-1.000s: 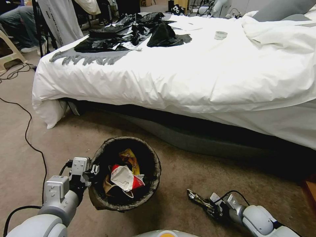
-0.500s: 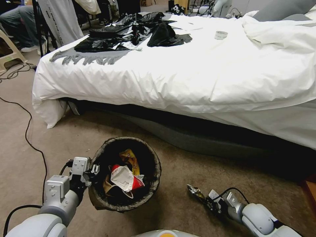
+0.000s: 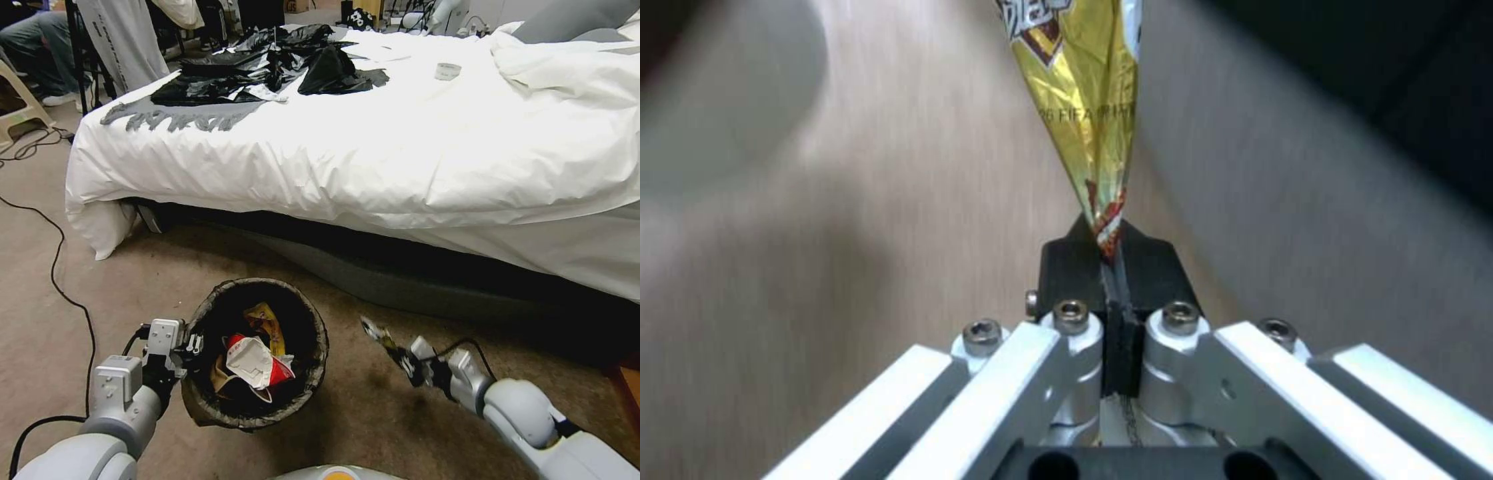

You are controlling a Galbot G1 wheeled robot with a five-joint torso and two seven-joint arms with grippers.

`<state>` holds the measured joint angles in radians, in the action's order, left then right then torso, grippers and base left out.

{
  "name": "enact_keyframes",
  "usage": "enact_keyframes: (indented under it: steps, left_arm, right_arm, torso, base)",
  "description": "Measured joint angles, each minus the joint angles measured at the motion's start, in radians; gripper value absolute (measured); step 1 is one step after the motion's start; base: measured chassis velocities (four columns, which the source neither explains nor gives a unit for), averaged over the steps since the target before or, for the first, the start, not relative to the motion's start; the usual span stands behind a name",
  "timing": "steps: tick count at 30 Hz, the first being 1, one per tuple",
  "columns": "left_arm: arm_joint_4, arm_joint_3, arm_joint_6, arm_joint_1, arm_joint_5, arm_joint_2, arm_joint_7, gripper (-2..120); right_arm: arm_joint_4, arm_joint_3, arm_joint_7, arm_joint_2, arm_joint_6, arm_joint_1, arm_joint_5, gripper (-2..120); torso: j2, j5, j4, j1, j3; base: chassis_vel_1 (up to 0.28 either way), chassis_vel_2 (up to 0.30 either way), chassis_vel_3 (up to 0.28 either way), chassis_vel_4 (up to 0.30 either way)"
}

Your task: Pick up the trash bin, then pick up the garbage from the floor and place it into the trash bin.

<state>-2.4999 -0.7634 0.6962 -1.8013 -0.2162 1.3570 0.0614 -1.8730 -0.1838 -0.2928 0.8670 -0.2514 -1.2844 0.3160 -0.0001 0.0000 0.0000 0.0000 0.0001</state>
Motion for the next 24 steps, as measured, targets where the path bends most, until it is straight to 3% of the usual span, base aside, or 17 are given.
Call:
enact_keyframes:
  steps: [14,22,24]
  left_arm:
    - [0.0,-0.005,-0.001,-0.005,0.0,-0.003,0.002,3]
    - [0.0,-0.005,-0.001,-0.005,0.002,-0.002,0.004,3]
    - [0.0,-0.005,-0.002,-0.008,0.005,-0.001,0.004,3]
  right_arm:
    - [-0.311,-0.065,0.076,-0.001,-0.056,0.057,0.187,0]
    - [-0.438,-0.035,0.107,-0.001,-0.115,0.126,0.291,0]
    - [-0.483,-0.011,0.126,-0.004,-0.154,0.149,0.381,0]
  torso:
    - [0.0,-0.0002,-0.0002,0.0,0.0]
    - [0.0,0.0,0.0,0.0,0.0]
    - [0.0,-0.0001,-0.0001,0.0,0.0]
  base:
    - [0.0,0.0,0.0,0.0]
    - [0.0,0.0,0.0,0.0]
    - [0.0,0.0,0.0,0.0]
